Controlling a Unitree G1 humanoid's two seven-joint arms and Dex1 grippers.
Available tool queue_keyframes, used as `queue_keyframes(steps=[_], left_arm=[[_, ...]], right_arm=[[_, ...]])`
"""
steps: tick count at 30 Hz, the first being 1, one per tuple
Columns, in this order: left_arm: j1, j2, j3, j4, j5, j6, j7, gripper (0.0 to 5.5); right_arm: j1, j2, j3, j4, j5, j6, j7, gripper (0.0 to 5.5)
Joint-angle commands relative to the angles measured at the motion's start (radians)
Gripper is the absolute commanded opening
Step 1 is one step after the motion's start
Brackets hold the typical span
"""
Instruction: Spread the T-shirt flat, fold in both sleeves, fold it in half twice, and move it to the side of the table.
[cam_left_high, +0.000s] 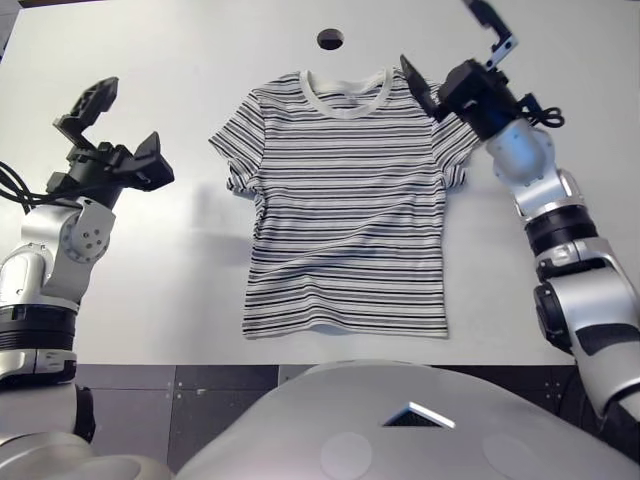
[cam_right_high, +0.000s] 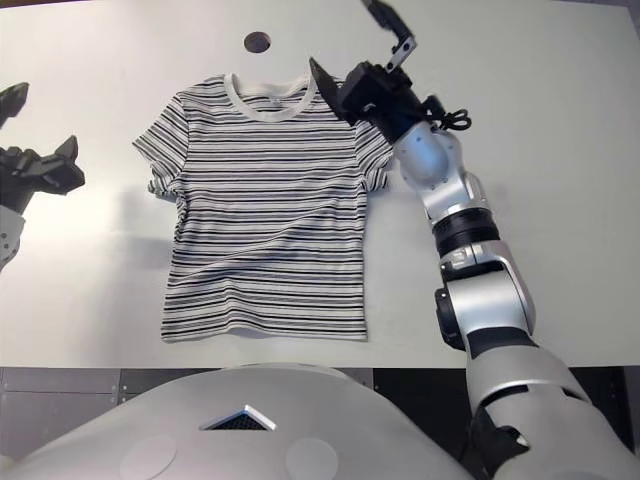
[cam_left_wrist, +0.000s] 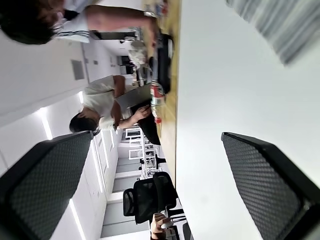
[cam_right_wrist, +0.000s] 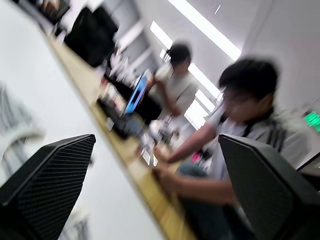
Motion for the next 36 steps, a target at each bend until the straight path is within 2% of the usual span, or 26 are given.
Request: queue_keyframes(steps=[1, 6, 16, 23, 30, 36], left_arm=[[-0.130, 0.010, -0.140, 0.173, 0.106, -0.103, 0.009, 4.79], [-0.324, -0.021, -0.306, 0.419, 0.233, -0.211, 0.070, 4.79], [-0.567, -0.139, -0.541, 0.681, 0.374, -0.211, 0.207, 4.79], [-0.640, -0.215, -0.645, 0.769, 0.388, -0.222, 0.260, 4.79], [-0.634, -0.221, -0.690, 0.786, 0.364, -0.245, 0.257, 4.79], [-0.609, -0.223, -0.712, 0.801, 0.346, -0.241, 0.247, 3.82]], right_arm=[[0.135, -0.029, -0.014, -0.340, 0.006, 0.108, 0.070, 4.56], [0.197, -0.017, -0.026, -0.538, 0.003, 0.211, 0.105, 4.56], [0.256, -0.016, -0.025, -0.605, 0.004, 0.252, 0.141, 4.56], [0.274, -0.014, -0.029, -0.619, 0.008, 0.259, 0.152, 4.56], [0.276, -0.007, -0.032, -0.615, 0.012, 0.269, 0.158, 4.56], [0.274, -0.004, -0.037, -0.603, 0.013, 0.273, 0.153, 4.57]])
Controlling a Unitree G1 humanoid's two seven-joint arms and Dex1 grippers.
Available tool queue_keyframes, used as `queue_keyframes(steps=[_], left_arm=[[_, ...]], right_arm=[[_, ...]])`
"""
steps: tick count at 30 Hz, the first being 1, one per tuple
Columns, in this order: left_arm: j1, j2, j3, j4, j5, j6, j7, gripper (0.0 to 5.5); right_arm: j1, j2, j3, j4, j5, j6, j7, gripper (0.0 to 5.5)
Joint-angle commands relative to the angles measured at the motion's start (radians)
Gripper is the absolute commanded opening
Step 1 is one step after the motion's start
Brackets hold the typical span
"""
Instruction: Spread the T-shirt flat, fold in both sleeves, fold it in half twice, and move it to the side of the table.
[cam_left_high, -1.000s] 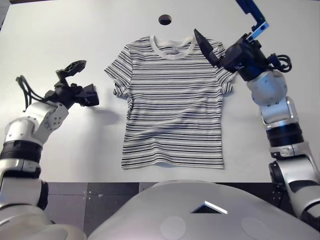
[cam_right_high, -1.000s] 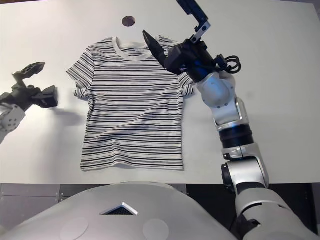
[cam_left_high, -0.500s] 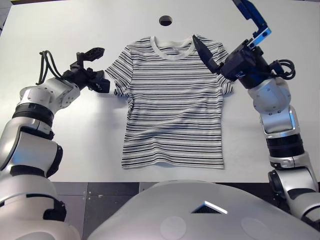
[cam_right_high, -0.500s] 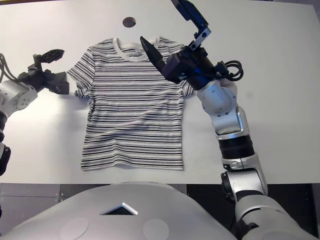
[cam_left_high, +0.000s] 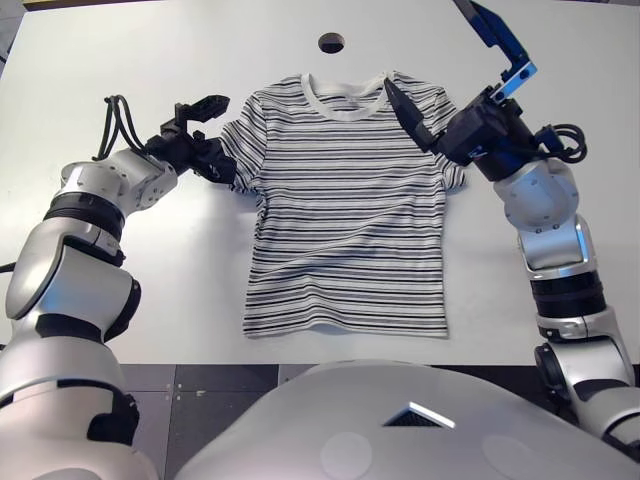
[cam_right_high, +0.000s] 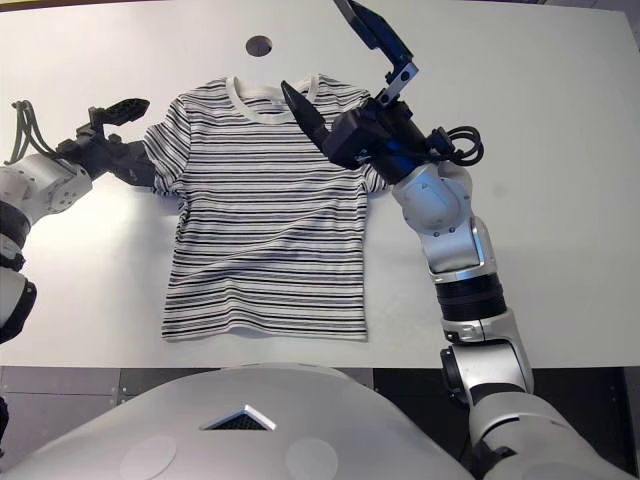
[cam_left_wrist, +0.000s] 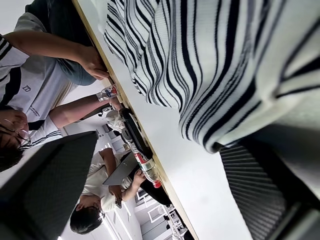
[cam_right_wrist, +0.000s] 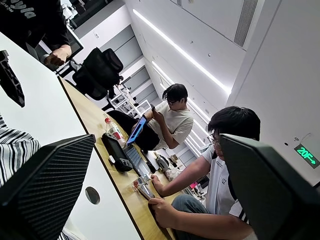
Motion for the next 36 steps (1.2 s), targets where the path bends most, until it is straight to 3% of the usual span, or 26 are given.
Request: queue_keyframes(steps=[1, 20, 24, 30, 36], left_arm=[[0.070, -0.033, -0.056, 0.032, 0.018, -0.032, -0.041, 3.67], [0.074, -0.053, -0.071, 0.070, -0.041, -0.017, -0.033, 0.47], [0.086, -0.035, -0.051, 0.048, -0.063, -0.025, -0.001, 0.13], [0.133, -0.008, 0.052, -0.096, -0.159, -0.034, 0.103, 0.13], [0.170, -0.025, 0.114, -0.238, -0.215, -0.035, 0.071, 0.13]], right_arm=[[-0.001, 0.003, -0.011, 0.004, 0.010, 0.011, 0.005, 4.57], [0.015, -0.010, -0.035, 0.007, 0.023, 0.021, 0.002, 4.57], [0.029, -0.016, -0.046, 0.000, 0.029, 0.024, 0.004, 4.57], [0.044, -0.022, -0.068, 0.026, 0.025, 0.023, -0.003, 4.57], [0.055, -0.047, -0.113, 0.116, 0.012, 0.009, -0.035, 4.57]])
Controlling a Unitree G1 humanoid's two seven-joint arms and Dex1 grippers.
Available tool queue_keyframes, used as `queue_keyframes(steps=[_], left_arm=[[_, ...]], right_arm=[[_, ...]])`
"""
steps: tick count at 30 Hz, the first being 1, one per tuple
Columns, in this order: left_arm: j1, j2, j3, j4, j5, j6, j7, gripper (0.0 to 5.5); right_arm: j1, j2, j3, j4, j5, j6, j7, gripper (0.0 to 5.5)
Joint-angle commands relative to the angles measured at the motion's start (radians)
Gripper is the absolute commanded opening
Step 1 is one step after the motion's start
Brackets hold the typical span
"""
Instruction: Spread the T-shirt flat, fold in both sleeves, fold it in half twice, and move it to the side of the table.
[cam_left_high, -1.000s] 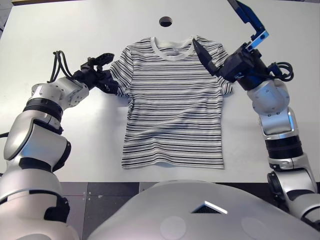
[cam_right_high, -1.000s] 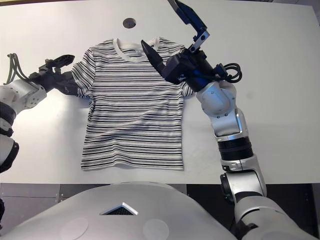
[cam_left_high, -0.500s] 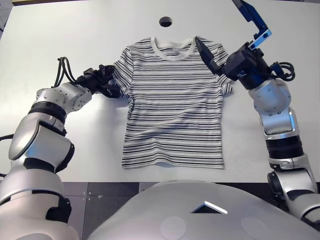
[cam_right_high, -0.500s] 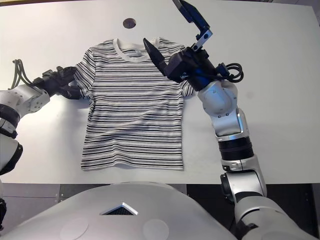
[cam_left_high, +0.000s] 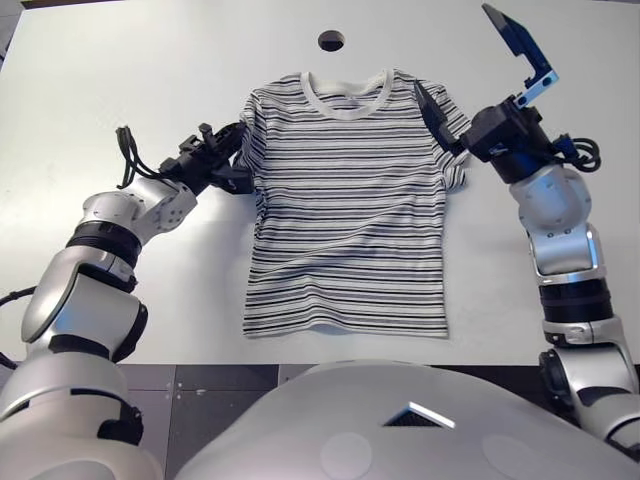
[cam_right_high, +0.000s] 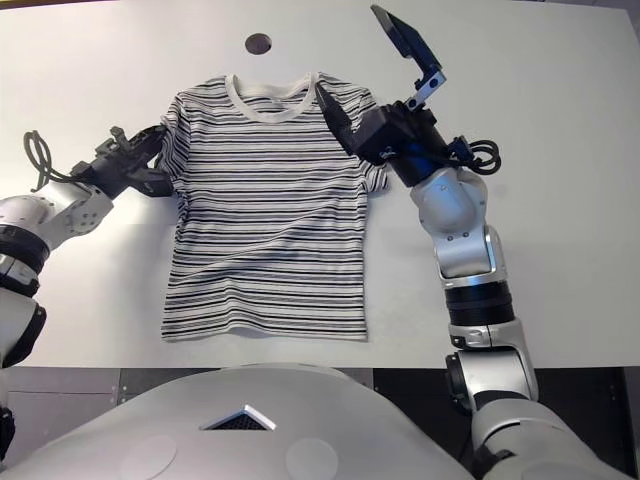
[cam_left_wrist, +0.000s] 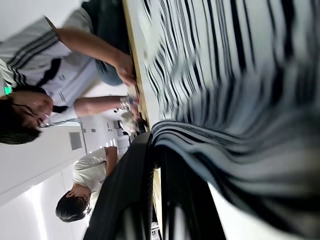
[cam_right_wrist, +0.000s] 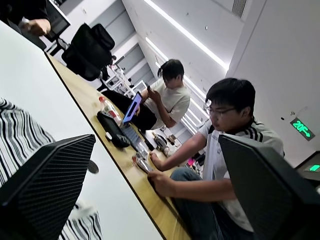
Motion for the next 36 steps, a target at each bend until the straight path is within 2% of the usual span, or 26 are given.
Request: queue_keyframes(steps=[1, 8, 13, 17, 26, 29, 36], left_arm=[[0.019, -0.003, 0.034, -0.059, -0.021, 0.008, -0.033, 0.13], [0.020, -0.009, 0.052, -0.135, -0.007, 0.026, -0.056, 0.13], [0.021, -0.059, 0.023, -0.154, 0.009, 0.010, -0.093, 0.13], [0.021, -0.105, 0.016, -0.127, -0.009, -0.001, -0.156, 0.93], [0.030, -0.085, 0.080, -0.106, -0.063, 0.009, -0.186, 2.25], [0.041, -0.074, 0.122, -0.149, -0.069, 0.030, -0.132, 2.73], [0.105, -0.069, 0.184, -0.270, -0.085, 0.041, -0.114, 2.73]], right_arm=[[0.008, -0.029, -0.034, 0.067, -0.006, -0.008, -0.022, 4.57], [0.012, -0.049, -0.047, 0.180, -0.028, -0.041, -0.069, 4.57], [-0.009, -0.047, -0.041, 0.235, -0.043, -0.057, -0.088, 4.57], [-0.029, -0.075, -0.051, 0.320, -0.096, -0.062, -0.139, 4.57], [-0.033, -0.248, -0.087, 0.369, -0.248, -0.044, -0.249, 4.57], [-0.118, -0.265, -0.001, 0.526, -0.369, -0.012, -0.294, 4.57], [-0.399, -0.202, 0.268, 1.006, -0.610, 0.035, -0.406, 4.57]])
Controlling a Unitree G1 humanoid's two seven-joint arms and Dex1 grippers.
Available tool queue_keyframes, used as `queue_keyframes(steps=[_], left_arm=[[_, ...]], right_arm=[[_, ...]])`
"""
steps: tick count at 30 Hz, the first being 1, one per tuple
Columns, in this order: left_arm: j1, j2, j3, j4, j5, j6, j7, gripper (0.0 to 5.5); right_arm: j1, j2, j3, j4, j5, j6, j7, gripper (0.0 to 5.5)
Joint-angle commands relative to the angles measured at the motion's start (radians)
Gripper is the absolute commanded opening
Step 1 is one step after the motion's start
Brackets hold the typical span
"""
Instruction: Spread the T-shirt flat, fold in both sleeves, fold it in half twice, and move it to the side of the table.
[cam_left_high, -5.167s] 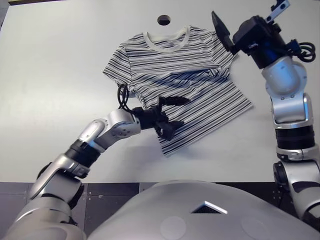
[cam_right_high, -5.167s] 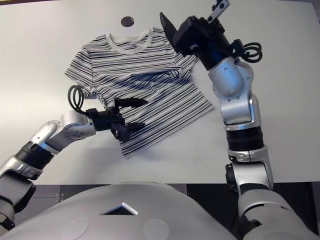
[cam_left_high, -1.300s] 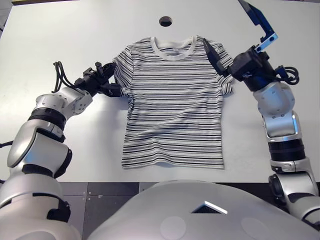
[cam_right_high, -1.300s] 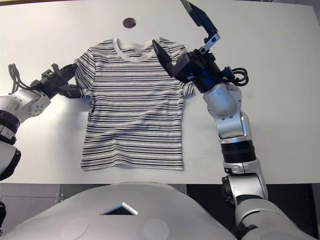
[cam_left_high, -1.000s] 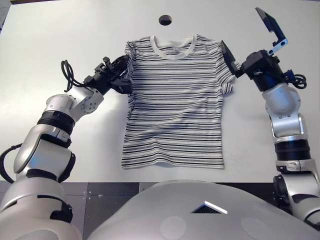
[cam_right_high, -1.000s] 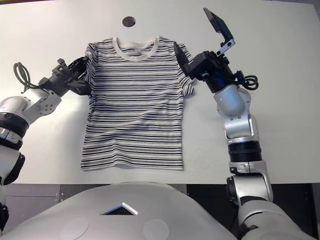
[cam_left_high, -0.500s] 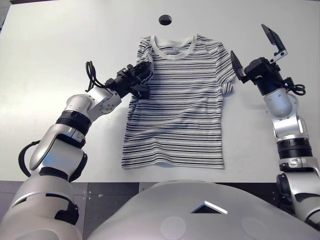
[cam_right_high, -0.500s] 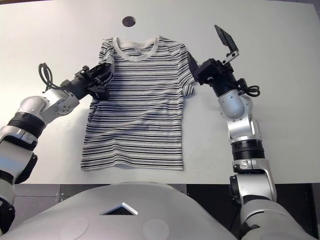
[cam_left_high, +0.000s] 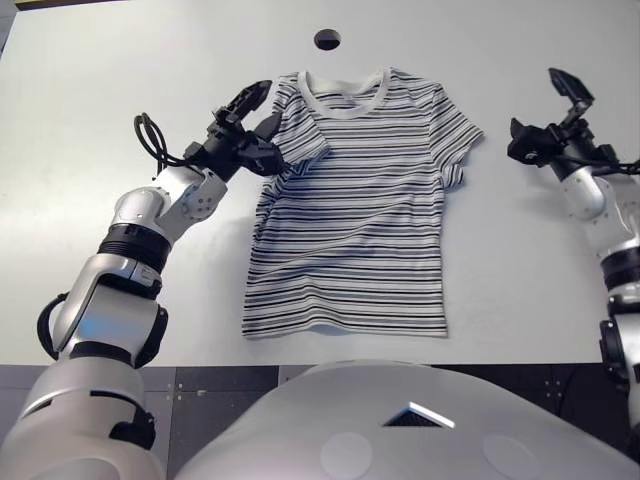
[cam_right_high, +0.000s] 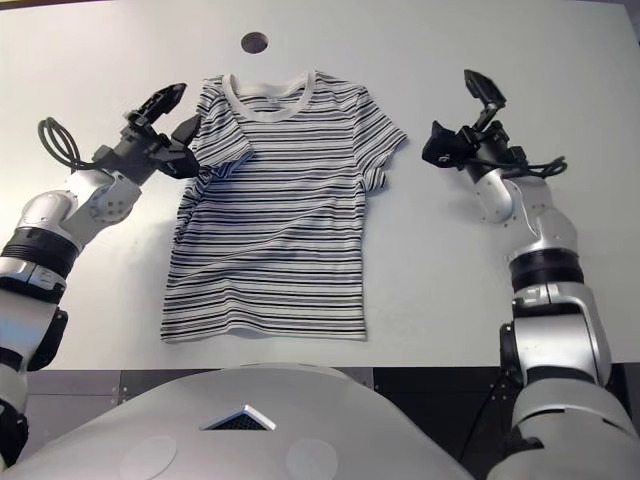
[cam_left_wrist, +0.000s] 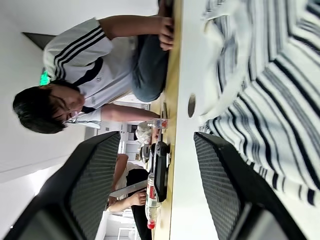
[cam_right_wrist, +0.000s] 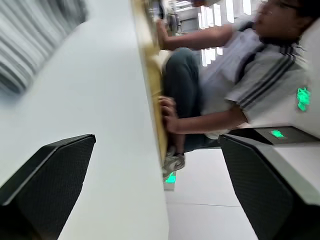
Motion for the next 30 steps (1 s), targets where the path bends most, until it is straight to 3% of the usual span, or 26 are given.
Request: queue_keyframes(steps=[1, 5, 10, 22, 30], left_arm=[[0.042, 0.007, 0.022, -0.066, -0.001, 0.011, 0.003, 2.73], [0.079, 0.010, 0.049, -0.137, -0.013, 0.022, -0.010, 2.73], [0.111, 0.001, 0.074, -0.193, -0.023, 0.038, -0.022, 2.73], [0.152, 0.005, 0.126, -0.259, -0.029, 0.056, -0.034, 2.73], [0.156, -0.003, 0.141, -0.268, -0.029, 0.060, -0.033, 2.78]], right_arm=[[-0.128, 0.045, 0.121, 0.192, -0.089, 0.020, -0.059, 4.57], [-0.177, 0.092, 0.230, 0.268, -0.140, 0.003, -0.088, 4.57], [-0.133, 0.069, 0.311, 0.175, -0.137, -0.077, -0.060, 4.57], [-0.100, 0.031, 0.340, 0.088, -0.101, -0.070, -0.016, 4.57], [-0.097, 0.045, 0.366, 0.094, -0.094, -0.084, -0.010, 3.01]])
